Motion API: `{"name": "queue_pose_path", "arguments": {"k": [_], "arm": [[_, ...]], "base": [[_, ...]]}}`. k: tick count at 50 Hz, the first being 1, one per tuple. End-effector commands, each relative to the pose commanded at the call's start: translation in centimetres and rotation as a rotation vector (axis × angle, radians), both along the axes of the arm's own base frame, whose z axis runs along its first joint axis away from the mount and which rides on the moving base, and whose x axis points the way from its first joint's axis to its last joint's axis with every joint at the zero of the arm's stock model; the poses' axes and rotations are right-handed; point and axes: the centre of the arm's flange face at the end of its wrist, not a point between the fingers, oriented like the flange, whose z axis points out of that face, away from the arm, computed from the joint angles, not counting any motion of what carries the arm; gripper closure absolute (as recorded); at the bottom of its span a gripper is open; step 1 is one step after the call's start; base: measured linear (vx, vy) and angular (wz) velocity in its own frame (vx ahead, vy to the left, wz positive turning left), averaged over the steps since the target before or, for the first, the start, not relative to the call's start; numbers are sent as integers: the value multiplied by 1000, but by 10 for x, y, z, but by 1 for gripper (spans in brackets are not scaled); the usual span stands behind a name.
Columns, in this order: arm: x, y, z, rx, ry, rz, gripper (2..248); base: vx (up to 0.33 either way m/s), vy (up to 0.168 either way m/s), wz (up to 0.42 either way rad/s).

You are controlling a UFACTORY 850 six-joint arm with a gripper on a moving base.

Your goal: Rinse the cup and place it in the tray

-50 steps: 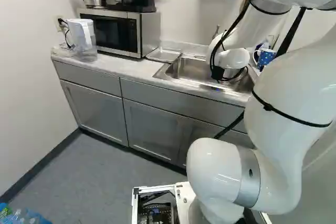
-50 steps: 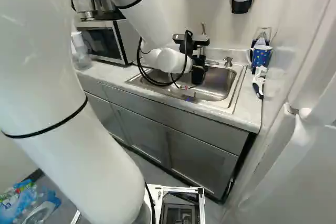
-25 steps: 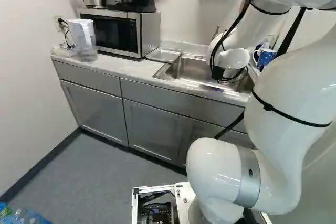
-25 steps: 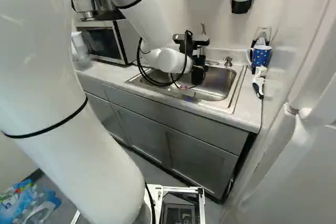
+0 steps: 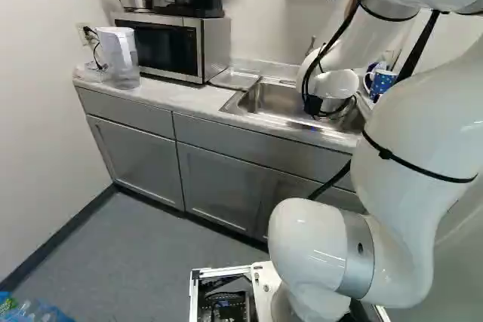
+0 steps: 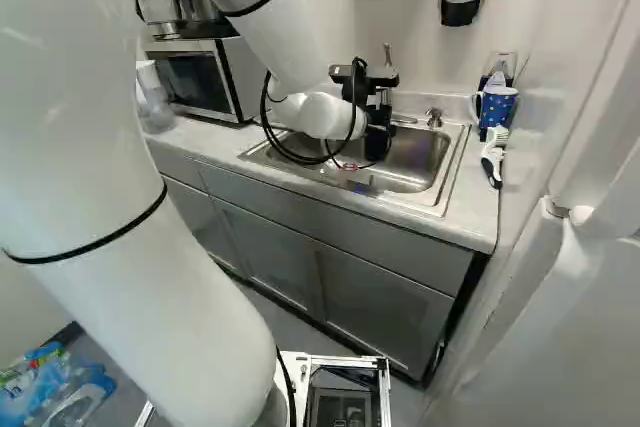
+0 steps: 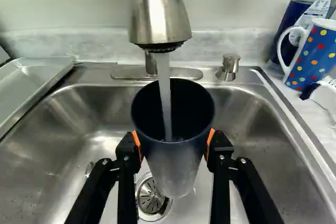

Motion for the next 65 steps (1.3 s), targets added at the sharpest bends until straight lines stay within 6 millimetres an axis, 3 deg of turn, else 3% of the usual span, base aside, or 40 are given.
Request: {"name": "queue_pose_path", "arguments": {"k": [65], "arm": [[0, 0, 0, 0, 0, 0, 124]], "base": [[0, 0, 0]]}}
